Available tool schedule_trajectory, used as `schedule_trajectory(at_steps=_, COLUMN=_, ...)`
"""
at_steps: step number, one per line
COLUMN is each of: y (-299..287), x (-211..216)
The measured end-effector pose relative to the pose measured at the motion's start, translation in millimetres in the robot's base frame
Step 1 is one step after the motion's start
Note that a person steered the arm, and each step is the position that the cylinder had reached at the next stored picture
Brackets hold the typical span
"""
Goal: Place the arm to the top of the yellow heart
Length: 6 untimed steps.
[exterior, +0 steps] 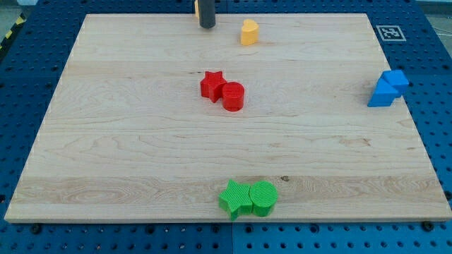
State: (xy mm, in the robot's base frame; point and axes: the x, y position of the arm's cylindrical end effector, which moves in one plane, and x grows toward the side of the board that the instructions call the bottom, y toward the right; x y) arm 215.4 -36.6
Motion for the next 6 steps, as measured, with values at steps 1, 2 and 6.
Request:
schedule_trajectory(at_steps=1, y=14, x=-6)
schedule_trajectory(at_steps=2, y=25, x=-6)
schedule_trajectory(at_steps=6, y=79, x=-21)
